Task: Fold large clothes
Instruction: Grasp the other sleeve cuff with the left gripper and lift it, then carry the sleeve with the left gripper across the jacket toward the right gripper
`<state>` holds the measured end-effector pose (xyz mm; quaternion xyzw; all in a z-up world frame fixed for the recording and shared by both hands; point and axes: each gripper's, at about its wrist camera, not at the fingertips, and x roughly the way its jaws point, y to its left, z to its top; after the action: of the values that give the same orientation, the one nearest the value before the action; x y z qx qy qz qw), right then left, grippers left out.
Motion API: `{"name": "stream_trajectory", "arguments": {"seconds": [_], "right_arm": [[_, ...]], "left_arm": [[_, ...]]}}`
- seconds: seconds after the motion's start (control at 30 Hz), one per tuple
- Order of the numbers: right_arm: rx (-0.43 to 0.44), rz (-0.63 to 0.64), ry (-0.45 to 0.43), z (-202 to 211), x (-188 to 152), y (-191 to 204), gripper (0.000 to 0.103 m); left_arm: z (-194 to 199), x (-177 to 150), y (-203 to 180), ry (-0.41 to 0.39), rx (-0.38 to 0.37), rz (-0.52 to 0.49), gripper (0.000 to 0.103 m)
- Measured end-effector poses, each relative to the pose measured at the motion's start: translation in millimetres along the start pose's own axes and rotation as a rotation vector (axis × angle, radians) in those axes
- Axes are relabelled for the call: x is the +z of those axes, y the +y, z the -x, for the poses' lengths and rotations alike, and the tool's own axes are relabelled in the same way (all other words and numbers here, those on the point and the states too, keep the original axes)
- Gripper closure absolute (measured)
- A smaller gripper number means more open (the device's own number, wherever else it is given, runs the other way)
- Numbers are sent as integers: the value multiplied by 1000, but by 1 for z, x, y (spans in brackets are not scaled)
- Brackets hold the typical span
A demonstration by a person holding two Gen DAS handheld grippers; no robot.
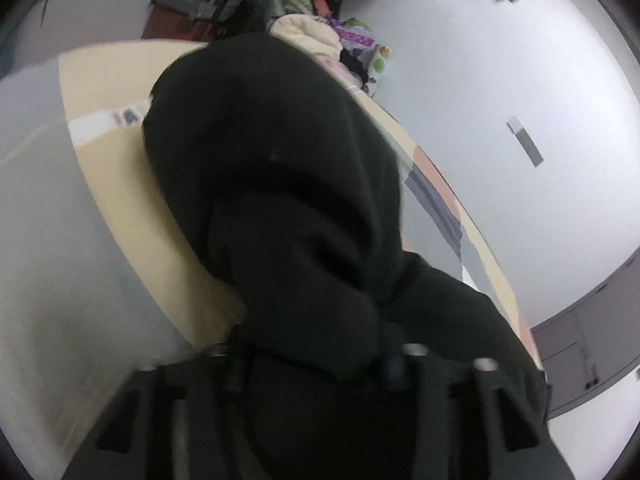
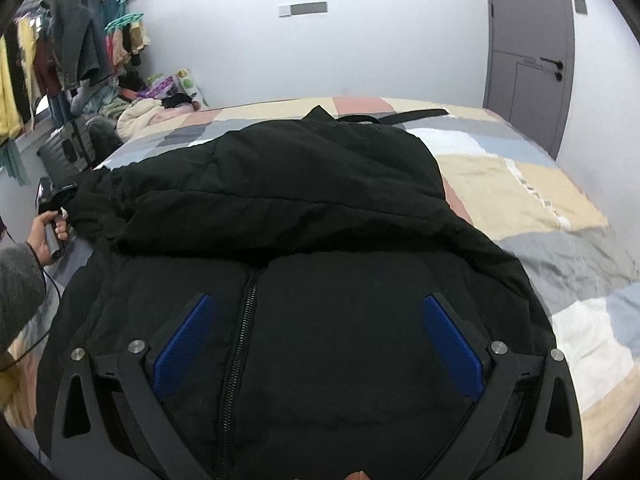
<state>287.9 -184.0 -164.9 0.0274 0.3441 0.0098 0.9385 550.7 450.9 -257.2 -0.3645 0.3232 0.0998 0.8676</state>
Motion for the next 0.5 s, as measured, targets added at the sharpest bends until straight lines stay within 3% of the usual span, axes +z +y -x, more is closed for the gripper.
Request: {"name": "stream_trajectory", "arguments": {"seconds": [0.07,0.13,0.27,0.5], "right_arm": [[9,2,5,0,-1,-1,0],[10,-1,13,-1,-1,-2,0],[7,-8,40,-2,-2,-8,0],[3,-36,27,12,-6,-21,0]], "left_arm": [[9,1,-7,-13,10,-14,87],[25,7,-15,-39,19,-8,90],[64,12,-38,-115,62,-41,92],[143,20,-89,-199,68,-148,93]]}}
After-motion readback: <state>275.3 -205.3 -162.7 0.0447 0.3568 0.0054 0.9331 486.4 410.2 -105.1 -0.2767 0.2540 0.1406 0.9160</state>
